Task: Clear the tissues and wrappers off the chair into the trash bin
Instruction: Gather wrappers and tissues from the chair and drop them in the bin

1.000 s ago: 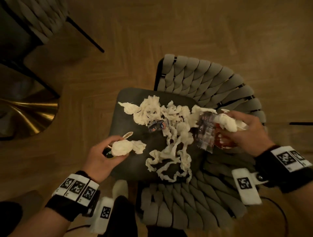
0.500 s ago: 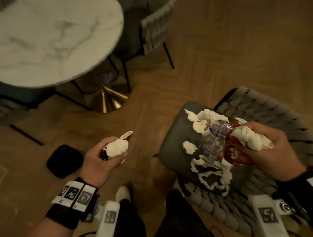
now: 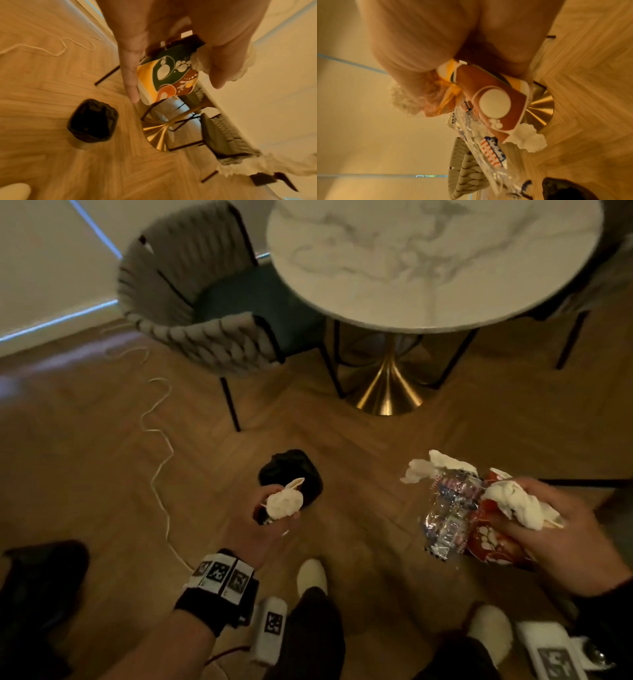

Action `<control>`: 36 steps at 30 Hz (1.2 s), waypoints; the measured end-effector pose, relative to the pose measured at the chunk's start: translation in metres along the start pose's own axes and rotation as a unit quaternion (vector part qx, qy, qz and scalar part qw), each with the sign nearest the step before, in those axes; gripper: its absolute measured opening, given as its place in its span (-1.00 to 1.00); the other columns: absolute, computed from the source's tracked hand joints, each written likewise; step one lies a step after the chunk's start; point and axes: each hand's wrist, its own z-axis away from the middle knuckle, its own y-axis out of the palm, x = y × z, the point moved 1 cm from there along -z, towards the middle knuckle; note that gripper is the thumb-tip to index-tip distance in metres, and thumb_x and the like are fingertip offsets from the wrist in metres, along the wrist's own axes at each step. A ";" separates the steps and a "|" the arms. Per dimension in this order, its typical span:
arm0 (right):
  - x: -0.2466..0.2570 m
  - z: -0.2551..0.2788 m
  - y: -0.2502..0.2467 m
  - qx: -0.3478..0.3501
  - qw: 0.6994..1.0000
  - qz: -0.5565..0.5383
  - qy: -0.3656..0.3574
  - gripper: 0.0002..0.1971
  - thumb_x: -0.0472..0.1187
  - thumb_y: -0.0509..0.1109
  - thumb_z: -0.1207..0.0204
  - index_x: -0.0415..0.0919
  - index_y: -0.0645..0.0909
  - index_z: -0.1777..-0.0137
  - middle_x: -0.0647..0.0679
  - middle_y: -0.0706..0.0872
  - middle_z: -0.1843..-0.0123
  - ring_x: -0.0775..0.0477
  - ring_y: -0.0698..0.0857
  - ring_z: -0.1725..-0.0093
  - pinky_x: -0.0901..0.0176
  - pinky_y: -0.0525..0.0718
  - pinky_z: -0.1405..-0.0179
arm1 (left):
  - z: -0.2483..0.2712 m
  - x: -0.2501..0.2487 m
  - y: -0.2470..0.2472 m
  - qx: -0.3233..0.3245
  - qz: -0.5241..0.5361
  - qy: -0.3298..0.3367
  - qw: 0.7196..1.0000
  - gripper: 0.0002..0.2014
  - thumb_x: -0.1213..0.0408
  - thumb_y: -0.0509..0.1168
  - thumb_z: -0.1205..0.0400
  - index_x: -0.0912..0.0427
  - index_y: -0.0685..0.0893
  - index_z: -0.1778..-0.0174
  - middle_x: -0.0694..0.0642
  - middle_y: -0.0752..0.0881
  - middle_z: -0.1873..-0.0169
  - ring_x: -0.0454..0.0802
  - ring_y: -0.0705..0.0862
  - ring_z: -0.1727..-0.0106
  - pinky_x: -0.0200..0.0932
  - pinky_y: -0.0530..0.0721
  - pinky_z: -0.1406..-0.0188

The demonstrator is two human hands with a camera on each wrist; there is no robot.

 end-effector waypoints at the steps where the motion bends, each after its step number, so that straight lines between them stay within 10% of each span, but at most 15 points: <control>1: 0.000 -0.013 0.026 -0.001 1.000 0.001 0.015 -0.37 0.53 0.53 0.28 0.26 0.74 0.20 0.27 0.82 0.15 0.25 0.77 0.20 0.49 0.70 0.29 | -0.020 0.017 -0.014 0.002 -0.008 -0.012 1.000 -0.63 0.36 0.53 -0.43 -0.06 0.64 -0.07 -0.04 0.75 0.06 -0.13 0.71 0.04 -0.42 0.68 0.27; 3: -0.006 -0.040 0.074 0.023 1.000 0.010 0.004 -0.48 0.43 0.60 0.18 0.21 0.73 0.23 0.27 0.82 0.22 0.20 0.77 0.24 0.47 0.70 0.32 | -0.066 0.054 -0.032 0.009 -0.027 -0.028 0.999 -0.63 0.35 0.51 -0.45 0.01 0.63 -0.14 0.04 0.74 0.02 -0.07 0.70 0.00 -0.39 0.64 0.21; 5: -0.028 -0.069 0.113 0.046 0.999 0.024 0.000 -0.78 -0.08 0.68 -0.13 0.16 0.73 0.27 0.22 0.81 0.30 0.12 0.78 0.28 0.44 0.69 0.38 | -0.118 0.100 -0.038 0.023 -0.061 -0.037 0.997 -0.60 0.35 0.49 -0.46 0.03 0.62 -0.20 0.09 0.71 -0.01 0.03 0.66 -0.06 -0.18 0.60 0.09; 8: -0.082 -0.110 0.153 0.071 0.996 0.058 -0.008 -0.54 -0.56 0.52 -0.24 0.13 0.72 0.23 0.19 0.81 0.34 0.10 0.78 0.30 0.43 0.69 0.40 | -0.201 0.171 -0.022 0.046 -0.125 -0.046 0.990 -0.62 0.27 0.48 -0.48 0.09 0.63 -0.21 0.03 0.62 0.04 0.08 0.63 -0.10 -0.13 0.49 0.01; 13: -0.149 -0.170 0.211 0.068 0.997 0.040 -0.004 -0.75 0.03 0.65 -0.15 0.18 0.75 0.16 0.01 0.84 0.18 0.08 0.79 0.26 0.33 0.75 0.34 | -0.315 0.312 0.027 0.080 -0.172 -0.043 0.981 -0.59 -0.06 0.36 -0.25 -0.10 0.64 -0.02 0.21 0.73 -0.14 0.24 0.68 -0.15 0.23 0.65 -0.15; 22: -0.203 -0.229 0.271 0.142 0.990 0.014 0.016 -0.79 -0.45 0.54 -0.25 -0.14 0.70 0.21 -0.19 0.76 0.30 0.07 0.73 0.38 0.23 0.76 0.45 | -0.354 0.342 0.069 0.169 -0.232 -0.120 0.950 -0.01 0.21 0.66 -0.24 -0.06 0.23 -0.53 0.13 0.47 -0.45 0.17 0.47 -0.44 0.08 0.46 -0.44; 32: -0.238 -0.305 0.405 0.191 0.971 0.138 -0.049 -0.62 -0.36 0.61 -0.12 -0.04 0.69 0.07 0.00 0.71 0.17 0.24 0.65 0.28 0.39 0.57 0.28 | -0.292 0.363 -0.011 0.019 -0.147 -0.159 0.976 -0.62 0.32 0.43 -0.51 0.13 0.60 -0.25 0.10 0.69 -0.11 0.06 0.68 -0.08 -0.10 0.60 -0.05; 36: -0.326 -0.340 0.462 0.216 0.940 0.263 0.023 -0.58 -0.25 0.59 -0.25 -0.12 0.68 -0.14 -0.20 0.70 -0.14 -0.17 0.70 -0.08 0.16 0.61 -0.02 | -0.271 0.383 -0.027 -0.025 -0.124 -0.155 0.980 -0.66 0.32 0.46 -0.48 0.06 0.66 -0.18 0.05 0.73 -0.01 0.04 0.71 -0.01 -0.01 0.69 -0.07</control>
